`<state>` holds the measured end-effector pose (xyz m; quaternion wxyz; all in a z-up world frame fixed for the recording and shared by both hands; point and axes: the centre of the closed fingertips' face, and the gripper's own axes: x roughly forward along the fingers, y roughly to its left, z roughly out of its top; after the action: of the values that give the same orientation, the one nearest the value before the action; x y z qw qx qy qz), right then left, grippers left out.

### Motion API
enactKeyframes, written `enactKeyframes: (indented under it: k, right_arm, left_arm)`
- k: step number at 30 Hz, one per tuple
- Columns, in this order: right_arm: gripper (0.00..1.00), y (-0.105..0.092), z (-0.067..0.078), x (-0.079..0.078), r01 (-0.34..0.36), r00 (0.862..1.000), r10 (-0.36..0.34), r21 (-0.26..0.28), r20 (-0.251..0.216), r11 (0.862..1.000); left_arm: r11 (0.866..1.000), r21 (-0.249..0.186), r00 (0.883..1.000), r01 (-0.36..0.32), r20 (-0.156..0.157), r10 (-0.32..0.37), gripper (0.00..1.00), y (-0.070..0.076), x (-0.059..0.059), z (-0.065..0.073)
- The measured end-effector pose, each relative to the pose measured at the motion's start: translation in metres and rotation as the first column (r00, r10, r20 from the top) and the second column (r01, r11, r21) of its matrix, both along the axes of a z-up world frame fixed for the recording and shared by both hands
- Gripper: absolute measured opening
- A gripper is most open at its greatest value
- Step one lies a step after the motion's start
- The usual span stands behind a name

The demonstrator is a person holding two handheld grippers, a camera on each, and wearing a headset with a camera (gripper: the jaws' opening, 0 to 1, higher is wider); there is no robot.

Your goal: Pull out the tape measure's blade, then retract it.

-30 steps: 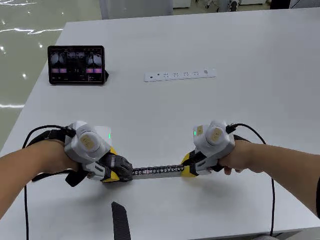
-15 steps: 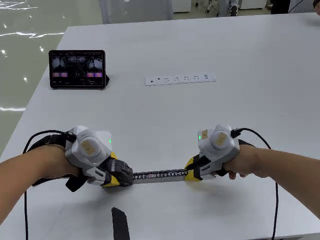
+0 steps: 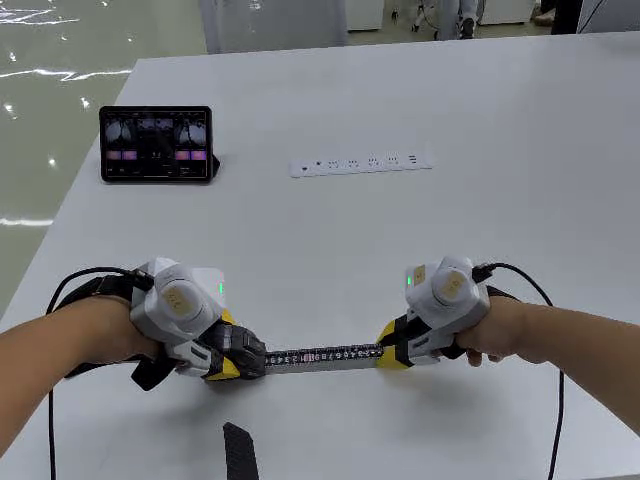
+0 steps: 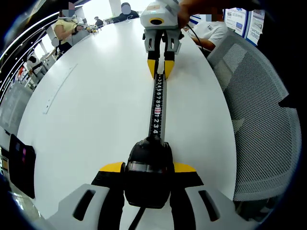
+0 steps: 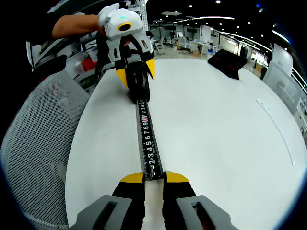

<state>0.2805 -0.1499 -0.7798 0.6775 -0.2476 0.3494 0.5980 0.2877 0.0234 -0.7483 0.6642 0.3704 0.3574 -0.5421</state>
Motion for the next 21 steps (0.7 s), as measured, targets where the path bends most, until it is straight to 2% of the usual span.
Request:
enactKeyframes:
  k: [21]
  right_arm:
    - [0.09, -0.013, 0.002, -0.001, 0.010, 1.000, -0.010, -0.004, -0.004, 1.000]
  left_arm:
    - [1.000, 0.001, 1.000, -0.003, 0.000, 0.003, 0.31, 0.000, -0.001, 0.000]
